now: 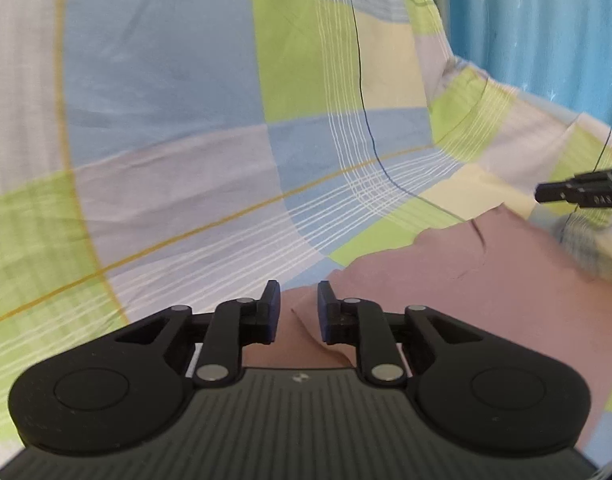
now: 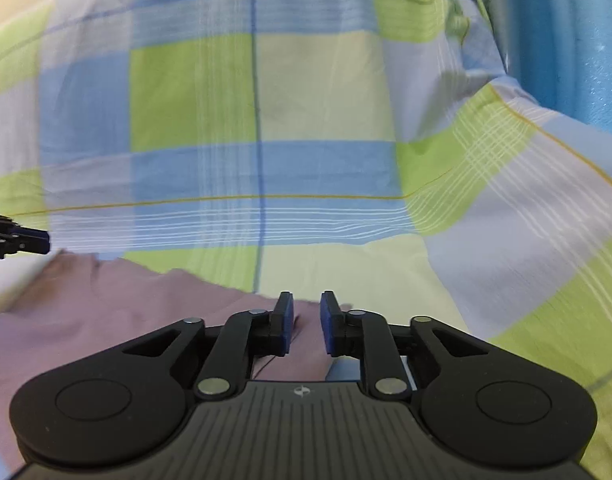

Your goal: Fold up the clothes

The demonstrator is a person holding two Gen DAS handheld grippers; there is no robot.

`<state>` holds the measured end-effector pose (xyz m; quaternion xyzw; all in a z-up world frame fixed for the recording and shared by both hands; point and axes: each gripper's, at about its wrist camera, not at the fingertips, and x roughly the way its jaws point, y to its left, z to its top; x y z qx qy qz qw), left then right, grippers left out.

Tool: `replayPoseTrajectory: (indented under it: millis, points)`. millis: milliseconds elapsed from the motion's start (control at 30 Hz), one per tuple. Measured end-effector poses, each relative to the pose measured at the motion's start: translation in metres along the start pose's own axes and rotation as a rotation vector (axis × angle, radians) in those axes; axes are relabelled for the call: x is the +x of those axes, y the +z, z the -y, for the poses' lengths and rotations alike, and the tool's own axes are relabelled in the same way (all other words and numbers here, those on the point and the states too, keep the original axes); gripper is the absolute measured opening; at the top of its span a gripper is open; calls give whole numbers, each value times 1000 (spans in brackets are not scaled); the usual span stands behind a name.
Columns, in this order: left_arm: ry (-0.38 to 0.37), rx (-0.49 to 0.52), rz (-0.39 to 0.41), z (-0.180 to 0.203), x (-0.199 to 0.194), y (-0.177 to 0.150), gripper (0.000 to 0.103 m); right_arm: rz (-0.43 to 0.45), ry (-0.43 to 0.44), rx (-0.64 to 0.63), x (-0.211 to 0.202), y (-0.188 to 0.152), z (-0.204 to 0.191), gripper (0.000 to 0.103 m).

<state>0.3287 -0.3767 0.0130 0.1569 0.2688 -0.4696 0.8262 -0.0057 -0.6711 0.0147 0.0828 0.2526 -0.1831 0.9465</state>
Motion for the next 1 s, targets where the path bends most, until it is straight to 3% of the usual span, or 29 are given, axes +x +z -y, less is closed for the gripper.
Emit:
replayPoseTrajectory:
  millis: [133, 267, 433, 600, 667, 700, 733, 900, 1000]
  points:
    - [-12, -19, 4, 7, -43, -13, 25, -26, 35, -169, -52, -29, -48, 31]
    - [-82, -28, -28, 30, -80, -49, 30, -70, 24, -307, -93, -69, -79, 35]
    - [-175, -12, -38, 51, -93, -84, 30, -127, 20, -317, -116, -105, -85, 43]
    - [-170, -8, -32, 55, -83, -90, 29, -144, -29, -268, -118, -114, -71, 43]
    - [-178, -11, -30, 54, -84, -91, 28, -152, -60, -343, -116, -116, -75, 43]
    - [-192, -24, -35, 53, -84, -92, 21, -154, -68, -390, -114, -117, -78, 43]
    - [-193, -38, -43, 51, -85, -92, 7, -154, -73, -443, -113, -120, -84, 43]
    - [-136, -139, -16, 32, -95, -92, 5, -142, -127, -707, -102, -132, -110, 48]
    - [-56, 33, -2, 52, -106, -91, 7, -111, -208, -935, -93, -147, -129, 50]
